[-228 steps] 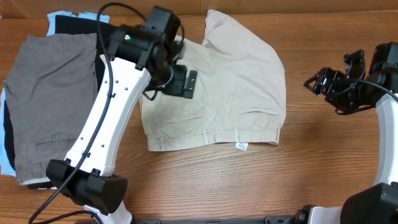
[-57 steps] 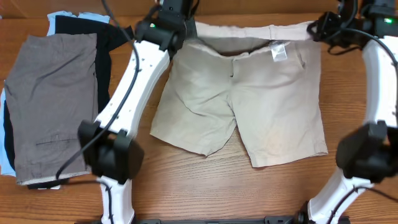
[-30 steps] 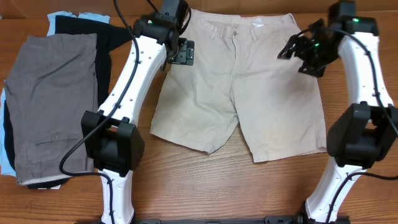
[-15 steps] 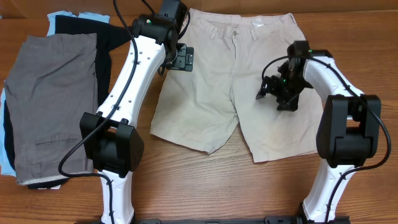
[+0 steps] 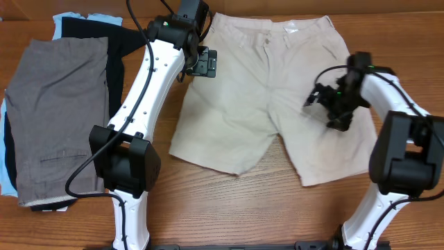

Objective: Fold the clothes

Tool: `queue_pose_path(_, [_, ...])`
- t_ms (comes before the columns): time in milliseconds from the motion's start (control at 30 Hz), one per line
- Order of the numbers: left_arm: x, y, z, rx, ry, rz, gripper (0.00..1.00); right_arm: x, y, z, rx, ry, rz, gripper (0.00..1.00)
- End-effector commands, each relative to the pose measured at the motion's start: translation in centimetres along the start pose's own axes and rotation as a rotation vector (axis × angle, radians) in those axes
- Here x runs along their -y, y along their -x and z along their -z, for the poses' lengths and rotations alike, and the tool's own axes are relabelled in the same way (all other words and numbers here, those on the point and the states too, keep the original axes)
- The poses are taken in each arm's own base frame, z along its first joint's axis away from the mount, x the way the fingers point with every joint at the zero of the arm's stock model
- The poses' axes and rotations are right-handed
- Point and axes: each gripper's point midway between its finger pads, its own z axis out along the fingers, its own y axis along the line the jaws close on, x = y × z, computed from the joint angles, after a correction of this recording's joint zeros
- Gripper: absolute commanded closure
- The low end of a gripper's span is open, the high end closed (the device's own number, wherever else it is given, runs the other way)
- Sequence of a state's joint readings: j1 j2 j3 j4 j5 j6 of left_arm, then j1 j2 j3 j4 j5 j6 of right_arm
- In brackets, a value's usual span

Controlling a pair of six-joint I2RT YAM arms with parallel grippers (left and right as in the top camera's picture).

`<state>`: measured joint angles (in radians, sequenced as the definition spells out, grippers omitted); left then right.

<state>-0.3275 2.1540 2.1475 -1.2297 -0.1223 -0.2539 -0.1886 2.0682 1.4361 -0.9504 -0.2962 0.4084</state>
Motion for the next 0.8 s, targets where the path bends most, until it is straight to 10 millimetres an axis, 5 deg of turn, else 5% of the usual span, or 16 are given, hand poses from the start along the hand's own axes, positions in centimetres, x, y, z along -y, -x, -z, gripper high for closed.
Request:
queue_pose_path(0, [0.7, 0.9, 1.8, 0.052, -0.028, -0.025, 0.0, 7.0, 2.4, -0.8, 0.045, -0.114, -0.145, 0.01])
queue_pose_path(133, [1.4, 1.8, 1.4, 0.085, -0.045, -0.046, 0.0, 10.5, 5.3, 0.7, 0.123, -0.081, -0.258, 0.01])
queue_pose_path(233, [3.3, 3.0, 0.1, 0.122, -0.107, -0.109, 0.0, 10.9, 6.5, 1.9, 0.135, 0.023, -0.306, 0.0])
queue_pose_path(533, [8.8, 7.0, -7.9, 0.249, -0.303, -0.209, 0.0, 5.9, 9.0, 7.6, 0.22, 0.16, -0.173, 0.0])
queue_pose_path(600, [10.2, 7.0, -10.0, 0.261, -0.336, -0.247, 0.0, 3.3, 8.7, 9.2, 0.241, 0.22, -0.101, 0.0])
queue_pose_path(767, [11.8, 5.8, -13.8, 0.238, -0.347, -0.285, 0.0, 0.7, 7.9, 10.7, 0.267, 0.253, -0.032, 0.0])
